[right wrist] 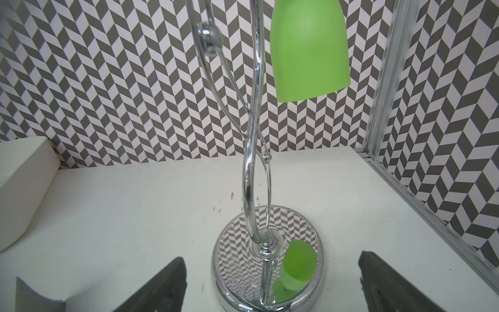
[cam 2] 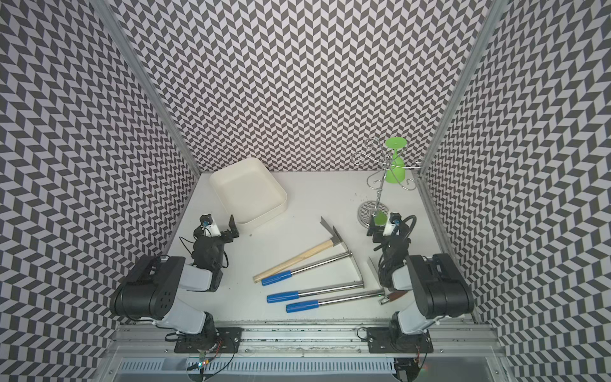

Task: Put the small hoe into the storage box
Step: Pick up the storage box at the center of the board.

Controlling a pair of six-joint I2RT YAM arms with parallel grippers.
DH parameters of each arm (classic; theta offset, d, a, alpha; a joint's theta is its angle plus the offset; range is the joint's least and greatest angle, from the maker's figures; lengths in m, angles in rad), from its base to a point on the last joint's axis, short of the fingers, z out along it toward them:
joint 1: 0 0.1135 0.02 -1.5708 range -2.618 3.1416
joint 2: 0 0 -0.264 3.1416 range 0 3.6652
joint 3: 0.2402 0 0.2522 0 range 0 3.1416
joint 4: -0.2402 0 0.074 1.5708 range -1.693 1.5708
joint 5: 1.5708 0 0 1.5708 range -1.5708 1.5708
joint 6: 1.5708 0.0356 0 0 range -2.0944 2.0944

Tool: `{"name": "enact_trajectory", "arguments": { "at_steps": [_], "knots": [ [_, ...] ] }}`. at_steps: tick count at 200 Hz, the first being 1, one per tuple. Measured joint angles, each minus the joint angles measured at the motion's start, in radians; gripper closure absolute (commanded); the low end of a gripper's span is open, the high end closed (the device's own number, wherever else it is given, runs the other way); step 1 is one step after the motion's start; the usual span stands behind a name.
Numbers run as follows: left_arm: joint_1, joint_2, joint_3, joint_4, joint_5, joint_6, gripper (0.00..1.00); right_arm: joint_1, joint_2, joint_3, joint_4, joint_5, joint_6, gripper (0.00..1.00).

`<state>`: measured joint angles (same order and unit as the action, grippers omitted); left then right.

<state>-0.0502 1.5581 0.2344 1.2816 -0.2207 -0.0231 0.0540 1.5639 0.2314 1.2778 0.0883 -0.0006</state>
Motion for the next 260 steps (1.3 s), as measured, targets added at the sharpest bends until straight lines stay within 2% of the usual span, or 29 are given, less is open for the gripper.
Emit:
{"name": "enact_trajectory", "arguments": {
  "at_steps": [166, 201, 215, 231, 260],
  "knots": [
    [0.010, 0.000, 0.000, 0.001, 0.027, 0.000, 0.00, 0.000, 0.000, 0.012, -0.017, -0.001, 0.000, 0.01],
    [0.011, -0.034, 0.005, -0.050, 0.027, 0.001, 0.05, -0.001, -0.019, 0.011, -0.032, 0.013, 0.002, 0.01],
    [0.001, -0.098, 0.019, -0.111, 0.023, 0.010, 0.08, -0.001, -0.090, 0.012, -0.105, 0.040, 0.015, 0.01],
    [-0.027, -0.195, 0.044, -0.195, 0.014, 0.015, 0.12, -0.002, -0.224, 0.048, -0.275, 0.094, 0.077, 0.01],
    [-0.061, -0.331, 0.192, -0.497, 0.008, -0.049, 0.21, 0.006, -0.369, 0.241, -0.619, 0.186, 0.195, 0.01]
  ]
}}
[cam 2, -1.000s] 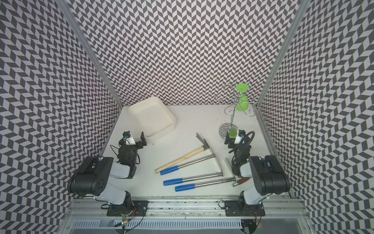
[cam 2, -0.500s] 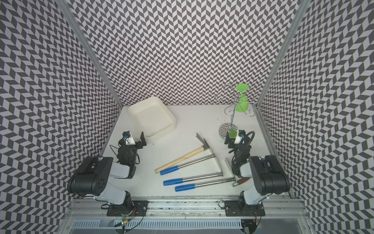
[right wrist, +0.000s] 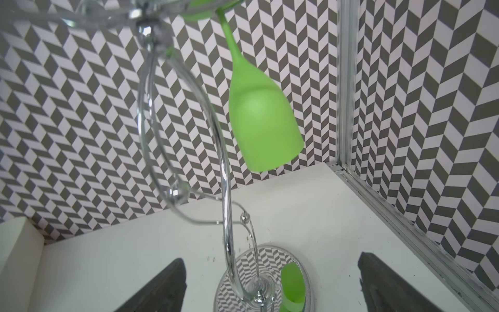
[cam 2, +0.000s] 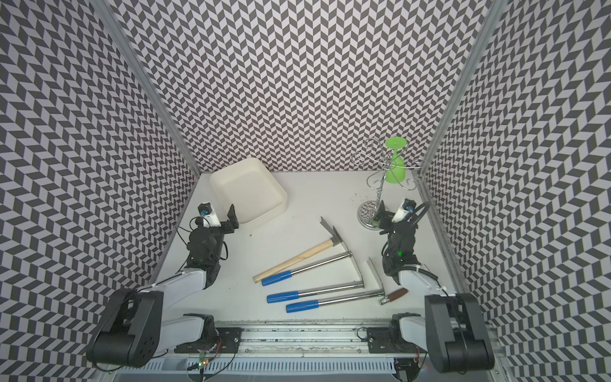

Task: Put the small hoe into the storage box
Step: Pick up the storage box at the center of the board.

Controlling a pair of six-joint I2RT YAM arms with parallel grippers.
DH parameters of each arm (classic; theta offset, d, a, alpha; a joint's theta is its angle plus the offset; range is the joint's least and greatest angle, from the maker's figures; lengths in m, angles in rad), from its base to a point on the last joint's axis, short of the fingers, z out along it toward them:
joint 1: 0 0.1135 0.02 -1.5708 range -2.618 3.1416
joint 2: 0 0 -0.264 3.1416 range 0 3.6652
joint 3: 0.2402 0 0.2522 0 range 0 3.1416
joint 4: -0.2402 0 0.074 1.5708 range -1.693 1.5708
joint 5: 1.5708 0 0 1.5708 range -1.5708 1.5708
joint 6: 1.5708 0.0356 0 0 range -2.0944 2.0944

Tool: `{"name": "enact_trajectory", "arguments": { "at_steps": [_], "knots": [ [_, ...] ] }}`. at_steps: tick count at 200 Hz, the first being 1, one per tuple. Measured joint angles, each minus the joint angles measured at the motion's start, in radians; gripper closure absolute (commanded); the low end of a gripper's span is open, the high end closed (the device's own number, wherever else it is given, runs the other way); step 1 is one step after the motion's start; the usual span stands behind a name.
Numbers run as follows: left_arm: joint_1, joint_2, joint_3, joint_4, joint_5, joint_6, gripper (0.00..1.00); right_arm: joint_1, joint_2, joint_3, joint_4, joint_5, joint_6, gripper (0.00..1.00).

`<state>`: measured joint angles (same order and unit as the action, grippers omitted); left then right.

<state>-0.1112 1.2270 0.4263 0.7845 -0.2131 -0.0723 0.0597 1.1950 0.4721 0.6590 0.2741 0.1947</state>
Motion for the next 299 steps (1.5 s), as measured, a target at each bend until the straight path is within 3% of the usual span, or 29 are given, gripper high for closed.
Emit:
{"name": "enact_trajectory", "arguments": {
  "at_steps": [15, 52, 89, 113, 154, 198, 229, 299],
  "knots": [
    [-0.008, -0.023, 0.106, -0.180, -0.005, -0.045, 0.24, 0.023, -0.044, 0.049, -0.128, 0.068, 0.077, 0.01],
    [-0.058, -0.045, 0.323, -0.639, -0.076, -0.191, 0.18, 0.078, -0.090, 0.169, -0.501, 0.148, 0.248, 0.01],
    [-0.100, -0.039, 0.539, -1.002, -0.116, -0.327, 0.19, 0.191, -0.091, 0.363, -0.772, 0.075, 0.292, 0.02],
    [-0.099, 0.042, 0.743, -1.167, -0.137, -0.389, 0.20, 0.279, -0.090, 0.460, -0.894, -0.017, 0.297, 0.04],
    [-0.010, 0.294, 1.064, -1.314, -0.064, -0.458, 0.18, 0.378, -0.041, 0.596, -1.096, -0.190, 0.295, 0.05],
    [0.124, 0.637, 1.338, -1.463, 0.043, -0.515, 0.20, 0.402, -0.029, 0.644, -1.207, -0.291, 0.277, 0.05],
    [0.161, 0.757, 1.371, -1.520, 0.108, -0.525, 0.19, 0.402, -0.029, 0.649, -1.251, -0.309, 0.257, 0.05],
    [0.174, 0.846, 1.404, -1.561, 0.165, -0.524, 0.28, 0.403, -0.045, 0.645, -1.266, -0.304, 0.232, 0.04]
  ]
}}
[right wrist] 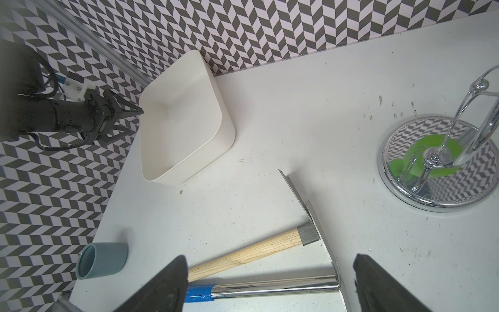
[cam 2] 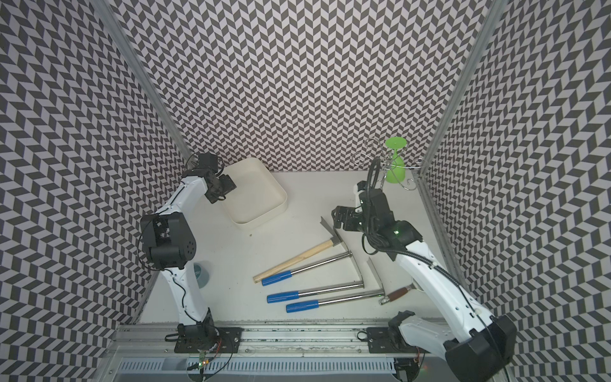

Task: Put the small hoe into the storage box
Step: Pick up the storage box at the center of the board.

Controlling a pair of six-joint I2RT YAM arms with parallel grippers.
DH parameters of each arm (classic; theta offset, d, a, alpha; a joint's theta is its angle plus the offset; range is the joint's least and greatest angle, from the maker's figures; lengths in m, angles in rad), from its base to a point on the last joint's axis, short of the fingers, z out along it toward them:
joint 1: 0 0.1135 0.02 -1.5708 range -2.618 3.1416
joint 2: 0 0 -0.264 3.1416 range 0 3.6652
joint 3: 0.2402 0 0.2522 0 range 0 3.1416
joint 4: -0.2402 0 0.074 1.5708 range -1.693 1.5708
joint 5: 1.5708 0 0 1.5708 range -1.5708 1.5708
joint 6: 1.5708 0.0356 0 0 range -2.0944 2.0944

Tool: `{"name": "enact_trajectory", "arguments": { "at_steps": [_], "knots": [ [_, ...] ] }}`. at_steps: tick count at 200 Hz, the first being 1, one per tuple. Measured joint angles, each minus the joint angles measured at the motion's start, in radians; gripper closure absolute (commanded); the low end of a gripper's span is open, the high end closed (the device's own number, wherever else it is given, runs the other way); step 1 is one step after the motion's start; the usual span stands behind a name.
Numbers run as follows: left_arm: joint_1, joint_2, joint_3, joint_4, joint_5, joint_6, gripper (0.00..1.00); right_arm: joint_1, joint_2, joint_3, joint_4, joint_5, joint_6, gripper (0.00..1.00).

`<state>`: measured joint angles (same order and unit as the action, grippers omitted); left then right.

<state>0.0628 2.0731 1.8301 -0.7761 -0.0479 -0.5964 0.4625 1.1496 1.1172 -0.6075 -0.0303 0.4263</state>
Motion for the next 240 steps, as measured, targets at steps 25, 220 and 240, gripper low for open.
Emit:
{"name": "enact_trajectory", "arguments": {
  "at_steps": [25, 220, 240],
  "knots": [
    [0.006, 0.028, 0.000, -0.010, 0.006, -0.002, 0.31, 0.000, 0.003, 0.000, 0.000, 0.000, -0.003, 0.04],
    [0.064, -0.054, -0.223, 0.048, 0.210, -0.093, 1.00, 0.000, 0.073, 0.007, 0.002, 0.004, -0.015, 0.04],
    [0.061, -0.099, -0.265, 0.048, 0.246, -0.118, 1.00, 0.000, 0.080, 0.015, 0.002, 0.004, -0.017, 0.04]
  ]
}}
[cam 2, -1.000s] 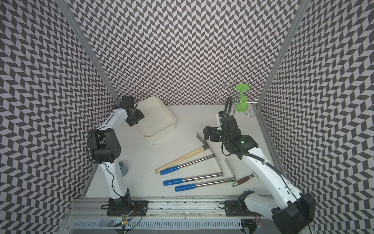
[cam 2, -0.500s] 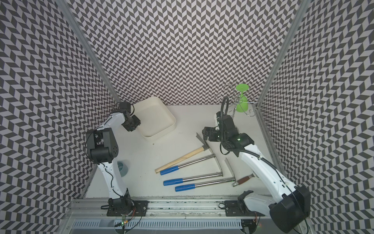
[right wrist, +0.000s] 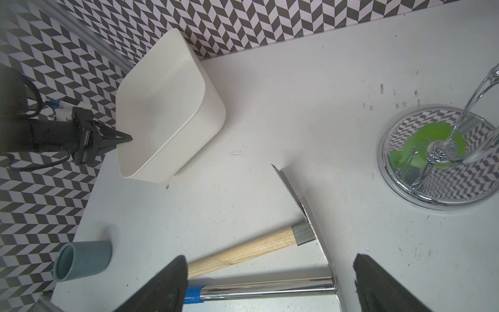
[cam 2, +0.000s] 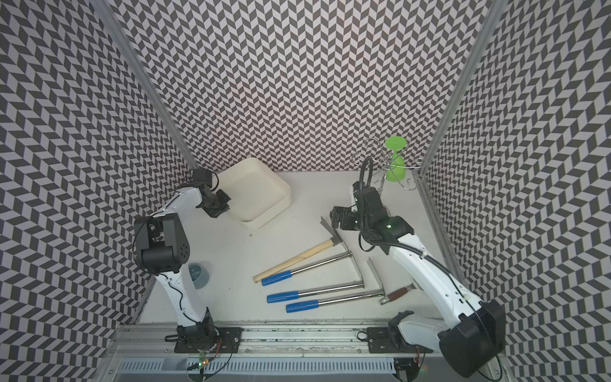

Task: Put the small hoe into the storage box
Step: Pick up the storage box at the center of the board.

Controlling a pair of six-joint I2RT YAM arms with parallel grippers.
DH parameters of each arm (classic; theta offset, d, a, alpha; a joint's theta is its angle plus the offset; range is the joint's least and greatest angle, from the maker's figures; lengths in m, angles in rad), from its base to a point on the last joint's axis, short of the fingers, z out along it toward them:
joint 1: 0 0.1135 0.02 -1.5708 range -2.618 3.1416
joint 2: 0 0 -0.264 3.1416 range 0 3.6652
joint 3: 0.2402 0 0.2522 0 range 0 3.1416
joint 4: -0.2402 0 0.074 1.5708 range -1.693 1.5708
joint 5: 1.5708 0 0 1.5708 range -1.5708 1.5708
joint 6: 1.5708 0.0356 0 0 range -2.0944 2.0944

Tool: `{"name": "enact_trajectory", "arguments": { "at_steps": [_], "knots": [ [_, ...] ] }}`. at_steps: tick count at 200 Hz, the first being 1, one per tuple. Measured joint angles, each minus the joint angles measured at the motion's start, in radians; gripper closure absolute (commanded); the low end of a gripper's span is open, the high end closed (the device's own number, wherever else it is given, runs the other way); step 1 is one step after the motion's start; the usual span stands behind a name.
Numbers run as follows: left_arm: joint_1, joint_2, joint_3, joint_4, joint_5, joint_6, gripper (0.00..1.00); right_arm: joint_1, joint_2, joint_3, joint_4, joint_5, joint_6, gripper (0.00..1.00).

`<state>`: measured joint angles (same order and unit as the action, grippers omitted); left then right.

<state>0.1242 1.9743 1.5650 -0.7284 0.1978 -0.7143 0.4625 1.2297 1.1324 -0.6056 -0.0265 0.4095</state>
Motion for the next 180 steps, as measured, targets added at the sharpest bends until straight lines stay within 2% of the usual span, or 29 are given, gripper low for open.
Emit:
{"name": "enact_trajectory", "arguments": {
  "at_steps": [42, 71, 88, 146, 180],
  "knots": [
    [-0.050, -0.183, -0.111, -0.024, -0.010, -0.124, 1.00, 0.000, 0.002, 0.016, 0.001, 0.000, -0.002, 0.04],
    [-0.132, -0.393, -0.277, -0.009, -0.052, -0.307, 1.00, 0.000, 0.002, 0.017, 0.002, 0.000, -0.005, 0.04],
    [-0.177, -0.470, -0.344, -0.008, -0.081, -0.409, 1.00, 0.000, 0.002, 0.017, 0.003, -0.001, -0.008, 0.04],
    [-0.247, -0.524, -0.447, -0.030, -0.206, -0.728, 1.00, 0.000, 0.002, 0.017, 0.005, -0.014, -0.018, 0.04],
    [-0.301, -0.529, -0.449, -0.052, -0.266, -0.834, 1.00, 0.000, 0.002, 0.015, 0.008, -0.027, -0.020, 0.04]
  ]
}}
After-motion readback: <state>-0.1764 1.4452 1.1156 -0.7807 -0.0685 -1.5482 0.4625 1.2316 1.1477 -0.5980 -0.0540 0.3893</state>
